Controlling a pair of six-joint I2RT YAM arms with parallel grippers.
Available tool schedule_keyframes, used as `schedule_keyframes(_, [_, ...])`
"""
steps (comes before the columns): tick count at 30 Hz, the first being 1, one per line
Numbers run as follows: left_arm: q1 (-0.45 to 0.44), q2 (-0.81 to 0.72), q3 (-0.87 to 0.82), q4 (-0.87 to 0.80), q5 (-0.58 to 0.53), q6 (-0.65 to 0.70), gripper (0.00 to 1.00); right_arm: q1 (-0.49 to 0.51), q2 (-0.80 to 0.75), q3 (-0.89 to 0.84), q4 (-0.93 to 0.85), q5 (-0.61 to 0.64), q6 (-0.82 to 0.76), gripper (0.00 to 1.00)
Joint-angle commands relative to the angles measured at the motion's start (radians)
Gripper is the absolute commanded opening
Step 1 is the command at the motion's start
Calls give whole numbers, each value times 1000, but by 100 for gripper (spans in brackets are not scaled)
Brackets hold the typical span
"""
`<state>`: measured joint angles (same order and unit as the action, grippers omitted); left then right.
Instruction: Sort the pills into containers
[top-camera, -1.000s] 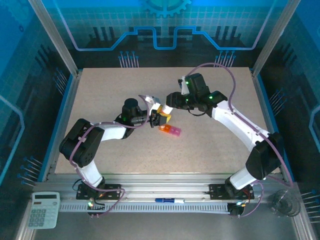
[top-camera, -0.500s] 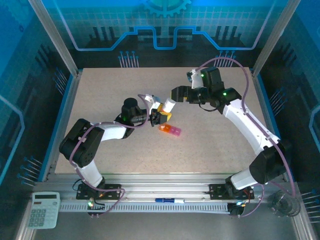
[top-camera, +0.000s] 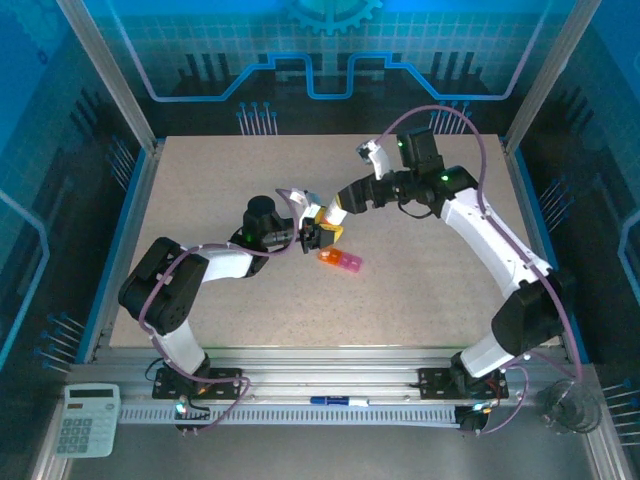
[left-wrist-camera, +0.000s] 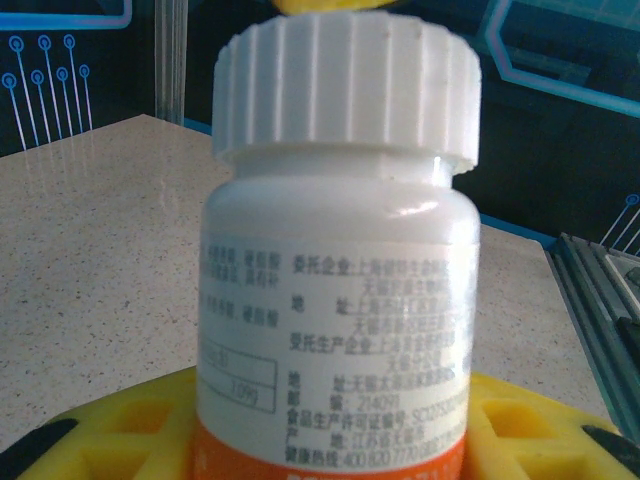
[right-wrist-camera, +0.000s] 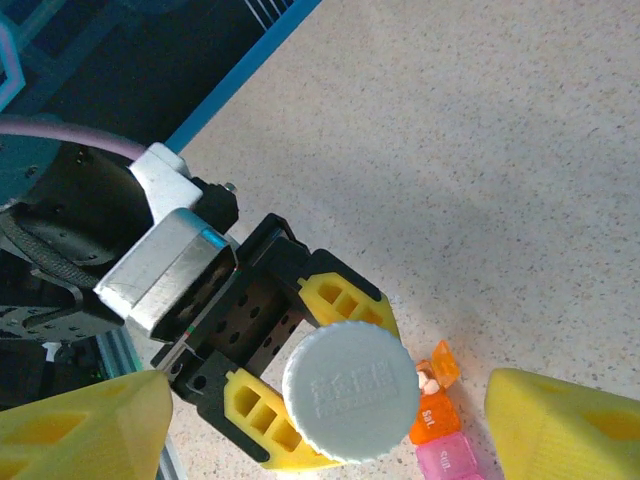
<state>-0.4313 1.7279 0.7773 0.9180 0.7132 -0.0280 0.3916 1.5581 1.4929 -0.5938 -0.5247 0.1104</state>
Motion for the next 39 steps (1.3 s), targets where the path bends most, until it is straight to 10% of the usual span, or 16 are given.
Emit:
schedule_keyframes(1, [-1, -18, 33, 12, 30, 4, 0, -7, 30, 38, -29, -47, -30, 82])
schedule_keyframes(28, [0, -19, 37, 9, 31, 7, 0, 16, 97, 26, -45, -62, -10, 46])
schedule_keyframes(39, [-1, -15, 38, 12, 24, 6, 0, 114, 40, -117, 45, 280, 404, 37])
